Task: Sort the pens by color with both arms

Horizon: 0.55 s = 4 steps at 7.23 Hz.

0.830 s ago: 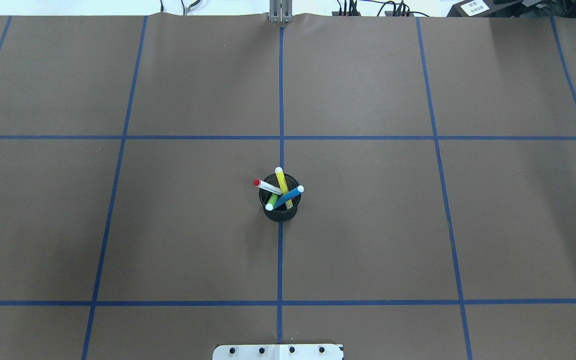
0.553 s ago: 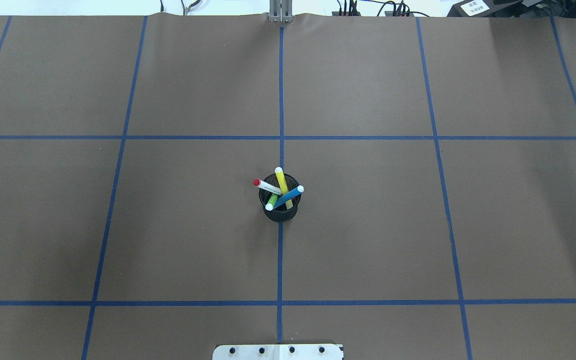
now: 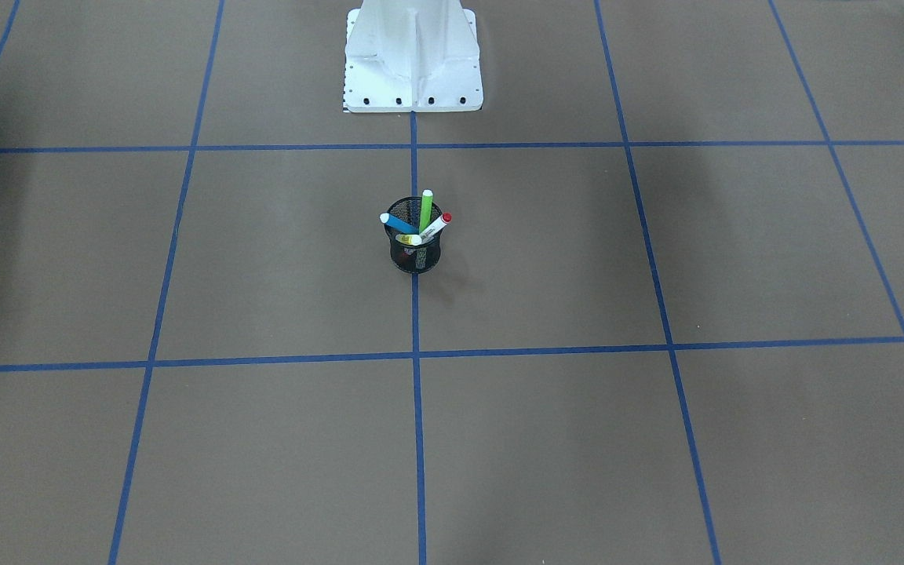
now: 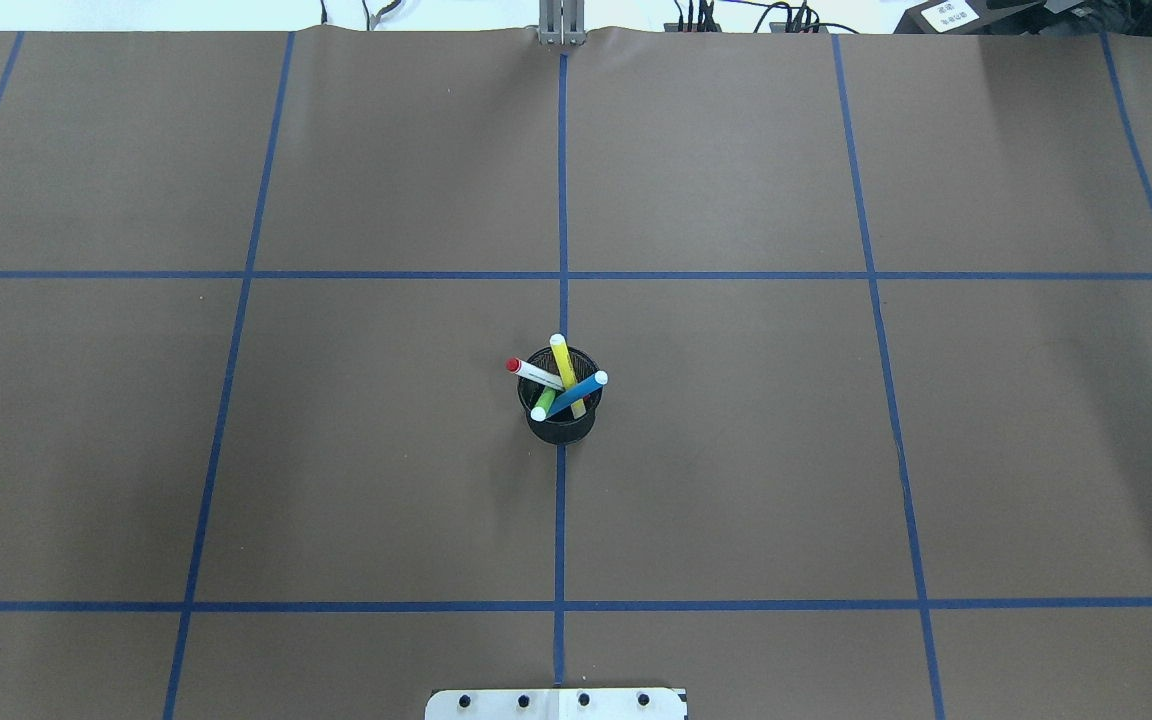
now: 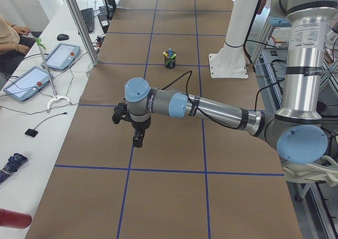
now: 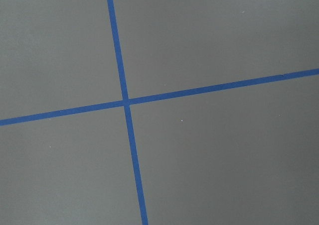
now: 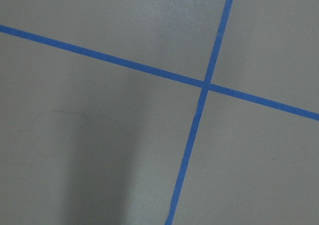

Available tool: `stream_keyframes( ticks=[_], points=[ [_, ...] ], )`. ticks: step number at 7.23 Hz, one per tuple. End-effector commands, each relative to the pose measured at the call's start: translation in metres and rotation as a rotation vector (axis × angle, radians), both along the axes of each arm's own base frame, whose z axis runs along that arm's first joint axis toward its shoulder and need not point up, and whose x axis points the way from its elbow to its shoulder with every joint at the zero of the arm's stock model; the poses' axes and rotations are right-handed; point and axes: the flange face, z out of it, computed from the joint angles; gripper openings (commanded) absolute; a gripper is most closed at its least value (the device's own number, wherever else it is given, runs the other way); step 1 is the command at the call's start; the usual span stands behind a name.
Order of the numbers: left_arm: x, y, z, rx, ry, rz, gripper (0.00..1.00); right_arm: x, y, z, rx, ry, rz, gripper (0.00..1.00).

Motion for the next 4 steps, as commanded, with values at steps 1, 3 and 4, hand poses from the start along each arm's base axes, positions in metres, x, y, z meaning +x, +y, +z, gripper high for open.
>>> stream_keyframes(
  ticks=[1,3,4],
  points=[
    [0.001,-0.010,-0.013,0.062,0.007,-0.005,1.00,-0.005,-0.008,-0.012,0.027,-0.057,-0.013,1.00],
    [0.001,-0.012,-0.020,0.084,0.008,-0.002,1.00,-0.008,-0.016,-0.022,0.062,-0.090,-0.043,1.00],
    [0.002,-0.016,-0.026,0.098,0.009,0.000,1.00,-0.009,-0.029,-0.037,0.092,-0.097,-0.043,1.00]
  ],
)
